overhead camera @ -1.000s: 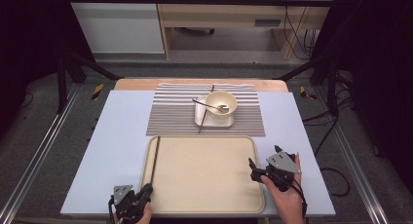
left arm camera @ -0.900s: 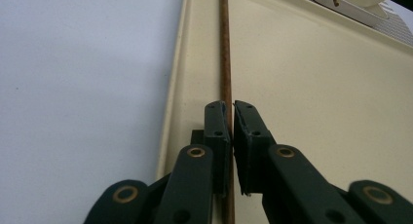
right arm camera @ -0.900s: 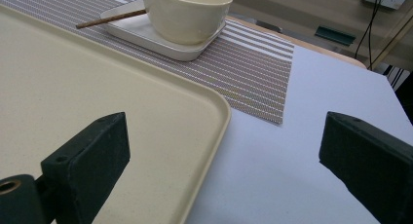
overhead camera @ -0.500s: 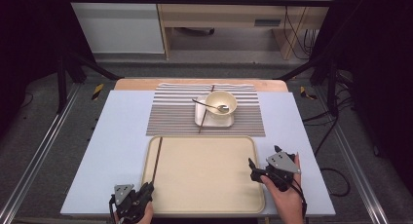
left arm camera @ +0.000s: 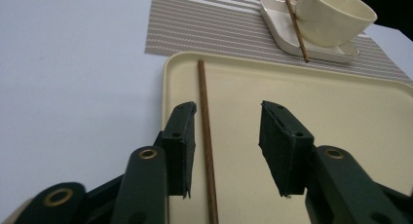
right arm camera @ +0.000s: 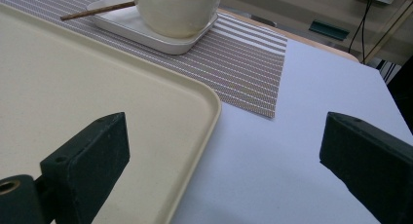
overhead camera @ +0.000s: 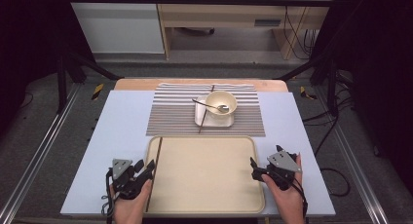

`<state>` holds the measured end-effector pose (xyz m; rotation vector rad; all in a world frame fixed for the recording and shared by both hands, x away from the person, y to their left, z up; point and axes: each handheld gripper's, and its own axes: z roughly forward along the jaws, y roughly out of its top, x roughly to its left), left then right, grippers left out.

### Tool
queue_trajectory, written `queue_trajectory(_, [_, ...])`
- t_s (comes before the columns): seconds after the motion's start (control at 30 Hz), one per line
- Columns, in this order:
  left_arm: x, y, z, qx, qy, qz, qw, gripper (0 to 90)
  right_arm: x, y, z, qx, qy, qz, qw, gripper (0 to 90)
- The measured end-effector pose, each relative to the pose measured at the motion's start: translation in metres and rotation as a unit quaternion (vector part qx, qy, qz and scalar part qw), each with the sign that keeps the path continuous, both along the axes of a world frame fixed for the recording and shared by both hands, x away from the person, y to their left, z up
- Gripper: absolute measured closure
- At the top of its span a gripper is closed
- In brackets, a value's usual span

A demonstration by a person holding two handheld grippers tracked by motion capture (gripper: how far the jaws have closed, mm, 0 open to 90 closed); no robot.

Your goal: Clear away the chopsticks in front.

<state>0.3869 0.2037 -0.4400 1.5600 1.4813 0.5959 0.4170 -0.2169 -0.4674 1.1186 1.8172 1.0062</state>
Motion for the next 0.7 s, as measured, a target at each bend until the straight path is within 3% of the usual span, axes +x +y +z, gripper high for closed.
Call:
queue_trajectory(0.13, [0.021,-0.003,0.006,0.008,0.004,-0.023,0.9997,51.2,0.003,0.000,-0.001,-0.004,0.003,-0.005,1.0000,4.4])
queue_trajectory(0.2, [0.034,-0.007,0.011,0.020,0.010,-0.047,0.9986,44.2,0.003,-0.001,-0.002,-0.005,0.003,-0.008,0.9999,4.4])
queue_trajectory(0.3, [0.048,-0.013,0.018,0.027,0.002,-0.070,0.9971,40.9,0.003,-0.001,-0.002,-0.005,0.004,-0.009,0.9999,4.4])
queue_trajectory(0.47, [0.072,-0.022,0.024,0.041,0.004,-0.093,0.9948,28.6,0.004,0.001,-0.002,-0.007,0.004,-0.016,0.9998,4.5])
queue_trajectory(0.63, [0.096,-0.035,0.033,0.059,-0.003,-0.126,0.9902,23.5,0.004,0.003,-0.002,-0.011,0.003,-0.020,0.9997,4.5])
queue_trajectory(0.7, [0.103,-0.042,0.040,0.066,-0.017,-0.136,0.9883,21.3,0.002,0.003,-0.001,-0.008,0.000,-0.020,0.9998,4.5])
